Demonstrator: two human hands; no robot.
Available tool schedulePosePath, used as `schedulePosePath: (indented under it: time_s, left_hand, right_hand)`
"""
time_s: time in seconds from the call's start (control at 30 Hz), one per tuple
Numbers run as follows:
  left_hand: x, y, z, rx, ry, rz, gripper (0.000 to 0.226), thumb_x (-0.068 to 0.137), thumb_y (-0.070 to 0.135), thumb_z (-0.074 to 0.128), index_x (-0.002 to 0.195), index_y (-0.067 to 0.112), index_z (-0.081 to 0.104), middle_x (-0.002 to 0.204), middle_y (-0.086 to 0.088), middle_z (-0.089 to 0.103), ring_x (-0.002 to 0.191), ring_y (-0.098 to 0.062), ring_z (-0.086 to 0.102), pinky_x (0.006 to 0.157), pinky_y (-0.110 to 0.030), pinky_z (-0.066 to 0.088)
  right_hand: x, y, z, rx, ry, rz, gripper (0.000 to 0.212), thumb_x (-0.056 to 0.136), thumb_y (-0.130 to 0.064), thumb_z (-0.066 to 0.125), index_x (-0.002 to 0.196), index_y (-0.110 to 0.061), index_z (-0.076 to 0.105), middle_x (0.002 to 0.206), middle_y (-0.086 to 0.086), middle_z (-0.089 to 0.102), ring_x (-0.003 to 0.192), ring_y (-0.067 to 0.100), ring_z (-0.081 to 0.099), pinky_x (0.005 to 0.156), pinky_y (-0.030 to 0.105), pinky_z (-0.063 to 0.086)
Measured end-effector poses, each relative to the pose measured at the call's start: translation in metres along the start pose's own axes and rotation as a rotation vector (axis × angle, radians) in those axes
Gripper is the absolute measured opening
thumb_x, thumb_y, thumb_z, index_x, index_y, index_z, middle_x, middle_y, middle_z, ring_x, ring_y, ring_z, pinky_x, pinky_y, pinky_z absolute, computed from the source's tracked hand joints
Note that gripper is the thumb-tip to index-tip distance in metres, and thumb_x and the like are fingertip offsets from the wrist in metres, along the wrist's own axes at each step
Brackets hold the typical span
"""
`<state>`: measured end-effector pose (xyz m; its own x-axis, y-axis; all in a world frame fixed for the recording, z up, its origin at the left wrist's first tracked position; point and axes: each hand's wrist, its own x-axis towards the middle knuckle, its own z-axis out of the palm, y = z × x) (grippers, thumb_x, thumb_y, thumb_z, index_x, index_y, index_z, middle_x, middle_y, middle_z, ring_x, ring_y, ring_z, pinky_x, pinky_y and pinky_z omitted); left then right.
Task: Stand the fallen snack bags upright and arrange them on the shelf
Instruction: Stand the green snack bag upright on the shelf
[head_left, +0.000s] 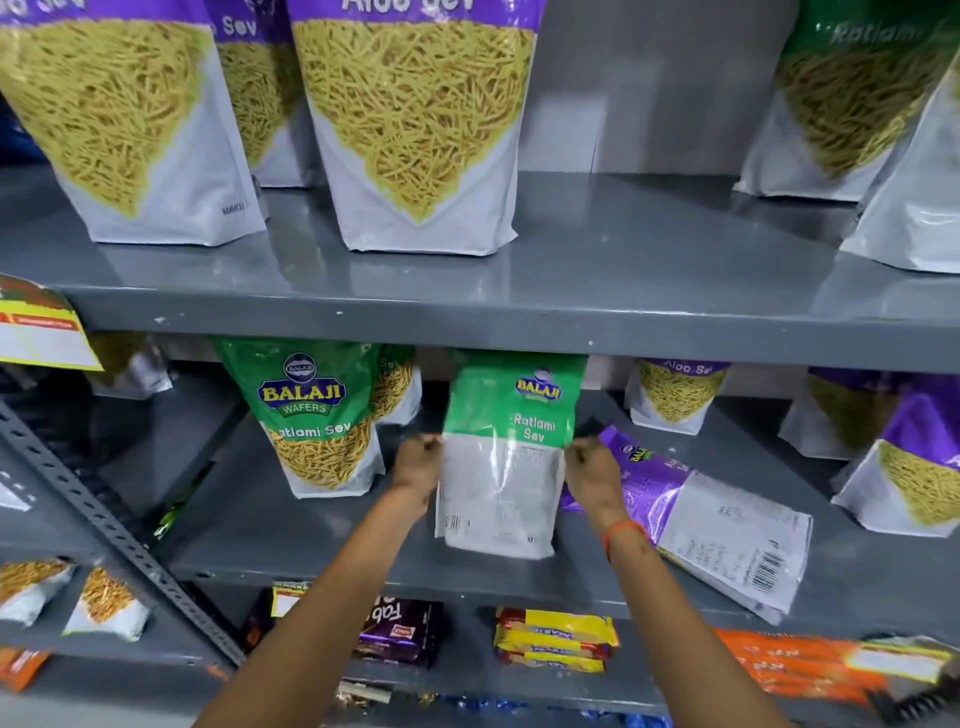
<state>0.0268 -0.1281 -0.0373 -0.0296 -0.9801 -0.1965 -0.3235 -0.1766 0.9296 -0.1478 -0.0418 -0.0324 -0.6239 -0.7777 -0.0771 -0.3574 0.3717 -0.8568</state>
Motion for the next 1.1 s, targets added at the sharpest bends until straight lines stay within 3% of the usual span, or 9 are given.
schedulePosePath:
  time_s: [0.1, 0.17, 0.47, 0.57, 0.67, 0.8, 0.93, 1.03, 1.1]
  left_hand:
    - [0.005, 0.008, 0.008, -0.002, 0.116, 0.113, 0.024, 0.093, 0.007, 0.041, 0.098, -0.012, 0.054, 0.102, -0.033, 0.062, 0.096, -0.041, 0.059, 0.081, -0.042, 0.046]
    - [0.013, -0.001, 0.016, -0.071, 0.111, 0.127, 0.022, 0.092, 0.005, 0.041, 0.103, -0.012, 0.05, 0.109, -0.036, 0.059, 0.103, -0.047, 0.056, 0.089, -0.048, 0.045]
    - [-0.054, -0.024, 0.054, -0.132, 0.19, 0.262, 0.028, 0.083, 0.008, 0.06, 0.11, 0.004, 0.055, 0.108, -0.015, 0.053, 0.101, -0.037, 0.056, 0.09, -0.054, 0.049]
    - [-0.076, -0.034, 0.071, -0.079, 0.02, 0.226, 0.06, 0.078, 0.024, 0.069, 0.13, 0.006, 0.044, 0.132, -0.012, 0.048, 0.124, -0.028, 0.047, 0.107, -0.04, 0.04]
    - [-0.073, -0.032, 0.068, -0.149, -0.03, 0.177, 0.081, 0.069, 0.027, 0.078, 0.135, 0.008, 0.035, 0.133, -0.002, 0.046, 0.125, -0.017, 0.044, 0.103, -0.025, 0.034]
    - [-0.058, -0.031, 0.062, -0.147, -0.015, 0.16, 0.082, 0.058, 0.029, 0.083, 0.127, 0.013, 0.042, 0.125, -0.01, 0.054, 0.117, -0.024, 0.053, 0.095, -0.033, 0.045]
    - [-0.039, -0.028, 0.057, -0.044, 0.083, 0.151, 0.077, 0.051, 0.031, 0.086, 0.115, 0.007, 0.05, 0.115, -0.019, 0.053, 0.109, -0.03, 0.051, 0.092, -0.041, 0.046]
    - [-0.022, -0.032, 0.041, -0.038, -0.012, 0.167, 0.062, 0.052, 0.027, 0.086, 0.101, 0.008, 0.053, 0.103, -0.014, 0.065, 0.092, -0.029, 0.063, 0.078, -0.039, 0.052]
    - [-0.009, -0.036, 0.026, -0.08, -0.149, 0.161, 0.057, 0.054, 0.024, 0.085, 0.099, 0.016, 0.052, 0.103, -0.007, 0.066, 0.09, -0.019, 0.066, 0.076, -0.035, 0.056]
  right_hand:
    - [0.005, -0.016, 0.002, 0.115, 0.103, -0.155, 0.019, 0.094, -0.006, 0.039, 0.1, 0.009, 0.051, 0.095, 0.018, 0.059, 0.084, 0.021, 0.052, 0.063, 0.023, 0.031]
    - [0.005, -0.015, 0.006, 0.17, 0.11, -0.228, 0.018, 0.095, -0.005, 0.038, 0.102, 0.008, 0.047, 0.092, 0.016, 0.056, 0.083, 0.021, 0.051, 0.064, 0.022, 0.033]
    - [0.036, 0.009, 0.009, 0.337, -0.142, -0.062, 0.026, 0.087, -0.009, 0.038, 0.102, -0.005, 0.059, 0.107, 0.015, 0.065, 0.099, 0.029, 0.06, 0.09, 0.04, 0.047]
    - [0.038, 0.011, 0.005, 0.314, -0.19, -0.075, 0.029, 0.088, 0.003, 0.037, 0.089, -0.005, 0.066, 0.096, 0.011, 0.066, 0.09, 0.022, 0.06, 0.09, 0.036, 0.046]
    - [0.026, 0.015, 0.005, 0.315, -0.247, -0.131, 0.036, 0.085, 0.015, 0.033, 0.082, -0.006, 0.062, 0.087, 0.01, 0.066, 0.084, 0.01, 0.063, 0.089, 0.03, 0.047]
    - [0.014, 0.022, 0.006, 0.254, -0.305, -0.174, 0.039, 0.085, 0.017, 0.03, 0.102, 0.003, 0.062, 0.103, 0.027, 0.067, 0.085, -0.001, 0.066, 0.09, 0.015, 0.046]
    - [0.012, 0.018, 0.003, 0.137, -0.274, -0.167, 0.041, 0.086, 0.016, 0.033, 0.109, 0.0, 0.064, 0.105, 0.017, 0.063, 0.084, 0.001, 0.06, 0.074, 0.001, 0.044]
    - [0.025, 0.013, 0.001, 0.142, -0.289, -0.108, 0.057, 0.081, 0.017, 0.045, 0.134, -0.004, 0.039, 0.14, 0.017, 0.043, 0.13, 0.029, 0.042, 0.107, 0.03, 0.039]
    - [0.033, 0.01, -0.001, 0.153, -0.441, -0.075, 0.082, 0.078, 0.012, 0.056, 0.145, -0.013, 0.015, 0.153, 0.008, 0.024, 0.141, 0.028, 0.023, 0.116, 0.046, 0.028]
